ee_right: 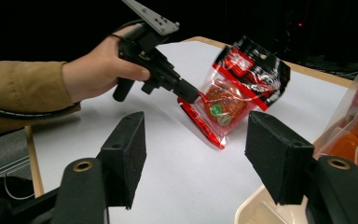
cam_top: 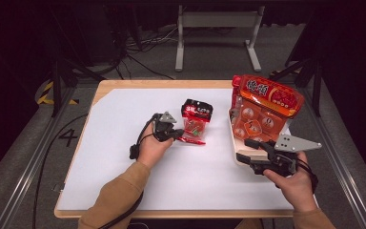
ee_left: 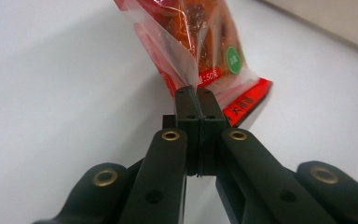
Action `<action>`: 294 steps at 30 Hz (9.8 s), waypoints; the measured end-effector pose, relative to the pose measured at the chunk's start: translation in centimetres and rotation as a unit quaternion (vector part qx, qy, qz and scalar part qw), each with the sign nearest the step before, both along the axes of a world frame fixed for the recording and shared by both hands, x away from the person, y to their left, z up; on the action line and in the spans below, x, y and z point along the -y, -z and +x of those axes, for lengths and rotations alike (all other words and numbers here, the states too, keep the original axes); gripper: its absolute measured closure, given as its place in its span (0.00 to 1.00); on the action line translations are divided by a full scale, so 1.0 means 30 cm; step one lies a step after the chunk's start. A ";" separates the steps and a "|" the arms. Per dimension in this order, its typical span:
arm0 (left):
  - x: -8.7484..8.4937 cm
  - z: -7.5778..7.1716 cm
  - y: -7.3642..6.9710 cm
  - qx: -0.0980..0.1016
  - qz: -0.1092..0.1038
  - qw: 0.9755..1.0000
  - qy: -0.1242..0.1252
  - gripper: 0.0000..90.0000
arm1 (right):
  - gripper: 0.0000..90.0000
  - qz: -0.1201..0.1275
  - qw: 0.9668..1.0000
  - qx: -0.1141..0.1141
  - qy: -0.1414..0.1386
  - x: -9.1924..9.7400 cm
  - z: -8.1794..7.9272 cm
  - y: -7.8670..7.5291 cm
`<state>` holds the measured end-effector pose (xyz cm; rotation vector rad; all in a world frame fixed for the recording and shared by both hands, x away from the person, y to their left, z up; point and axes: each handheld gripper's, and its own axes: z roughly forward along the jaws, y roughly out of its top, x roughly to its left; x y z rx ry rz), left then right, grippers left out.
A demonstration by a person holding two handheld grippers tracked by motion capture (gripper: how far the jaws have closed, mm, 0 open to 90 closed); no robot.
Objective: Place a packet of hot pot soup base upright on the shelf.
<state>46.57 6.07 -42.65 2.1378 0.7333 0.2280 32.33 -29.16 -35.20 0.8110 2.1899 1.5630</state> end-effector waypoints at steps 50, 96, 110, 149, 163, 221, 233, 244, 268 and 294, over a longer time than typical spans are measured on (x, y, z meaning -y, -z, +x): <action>-0.012 -0.329 -0.190 0.083 -0.103 0.984 0.120 1.00 | 0.49 0.044 0.997 -0.058 -0.027 -0.198 0.218 -0.079; -0.034 -0.304 -0.146 0.054 -0.109 0.987 0.102 0.81 | 1.00 -0.039 0.987 0.058 -0.145 -0.129 0.190 -0.223; -0.148 -0.314 -0.131 0.046 -0.094 0.993 0.052 0.66 | 1.00 -0.052 0.988 0.069 -0.131 -0.032 0.188 -0.249; -0.368 -0.348 -0.080 0.027 -0.091 0.995 -0.035 0.57 | 1.00 -0.058 0.983 0.081 -0.154 0.209 0.235 -0.235; -0.366 -0.341 -0.071 0.020 -0.096 0.995 -0.037 0.57 | 1.00 -0.067 0.979 0.083 -0.173 0.239 0.244 -0.198; -0.357 -0.331 -0.065 0.014 -0.092 0.995 -0.038 0.55 | 0.82 -0.081 0.984 -0.027 -0.155 0.289 0.198 -0.022; -0.360 -0.330 -0.070 0.015 -0.096 0.995 -0.038 0.54 | 0.52 -0.057 0.988 -0.026 -0.140 0.264 0.170 -0.053; -0.381 -0.348 -0.080 0.021 -0.098 0.994 -0.040 0.54 | 0.49 -0.042 0.993 0.026 -0.109 0.196 0.116 -0.163; -0.521 -0.436 -0.091 0.032 -0.099 0.992 -0.070 0.45 | 0.37 -0.003 0.999 0.038 -0.021 -0.129 0.027 -0.112; -0.543 -0.460 -0.022 0.036 -0.094 0.993 -0.068 0.41 | 0.31 -0.032 0.999 0.006 0.022 -0.274 0.045 0.182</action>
